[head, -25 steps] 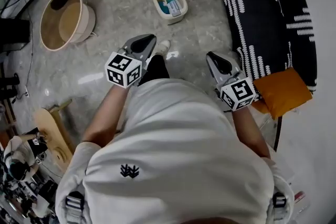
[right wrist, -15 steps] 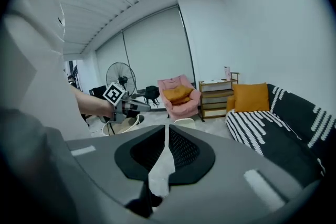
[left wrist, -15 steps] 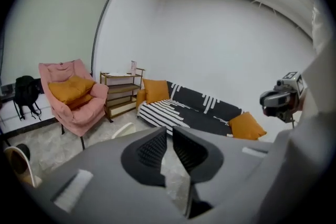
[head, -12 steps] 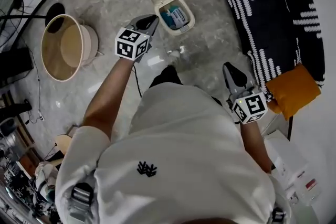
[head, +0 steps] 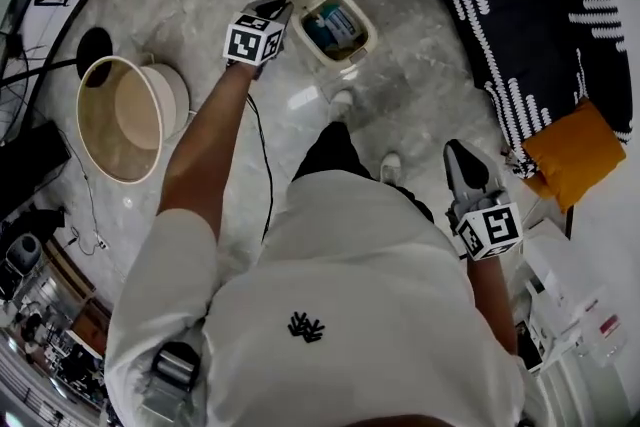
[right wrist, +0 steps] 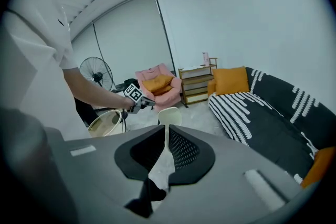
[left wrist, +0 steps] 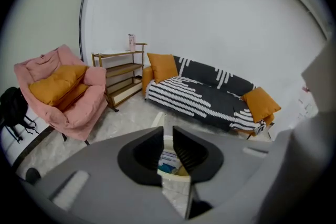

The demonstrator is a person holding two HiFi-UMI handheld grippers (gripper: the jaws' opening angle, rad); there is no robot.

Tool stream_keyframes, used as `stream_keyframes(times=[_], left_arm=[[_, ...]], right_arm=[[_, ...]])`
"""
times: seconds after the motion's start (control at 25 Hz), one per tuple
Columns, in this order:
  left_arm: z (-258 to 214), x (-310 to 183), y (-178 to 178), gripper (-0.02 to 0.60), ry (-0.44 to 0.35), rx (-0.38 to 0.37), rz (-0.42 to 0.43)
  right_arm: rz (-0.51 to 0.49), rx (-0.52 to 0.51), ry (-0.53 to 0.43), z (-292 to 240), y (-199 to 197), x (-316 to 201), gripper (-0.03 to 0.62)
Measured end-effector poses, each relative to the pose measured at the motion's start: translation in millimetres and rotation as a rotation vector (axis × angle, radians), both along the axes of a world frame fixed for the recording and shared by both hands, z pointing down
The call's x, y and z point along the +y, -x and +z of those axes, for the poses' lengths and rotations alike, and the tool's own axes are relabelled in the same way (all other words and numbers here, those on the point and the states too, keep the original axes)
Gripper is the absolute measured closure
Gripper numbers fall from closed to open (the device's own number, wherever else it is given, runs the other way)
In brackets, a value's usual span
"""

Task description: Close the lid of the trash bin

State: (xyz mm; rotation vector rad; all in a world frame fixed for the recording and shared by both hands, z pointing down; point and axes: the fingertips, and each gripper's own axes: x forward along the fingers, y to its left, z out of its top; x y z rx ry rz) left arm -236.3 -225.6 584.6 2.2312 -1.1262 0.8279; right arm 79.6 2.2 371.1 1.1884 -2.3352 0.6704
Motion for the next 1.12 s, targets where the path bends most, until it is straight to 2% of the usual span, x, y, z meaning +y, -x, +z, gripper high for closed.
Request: stream_keyframes(times=[0.2,0.52,1.12], left_arm=[[39,-31,8,0.497,0.043,-0.058,0.039],[86,-51,10,0.477,0.116,-0.124,0.088],[104,-63,5,0.472,0.149,-0.181,0.128]], right_arm=[[0.04,0.014,0.04,12,0,2,0.571],[0.097,0.039,0.099,21,-6,13,0.571],[0.128,0.016,0.121,29,-3,7,0.572]])
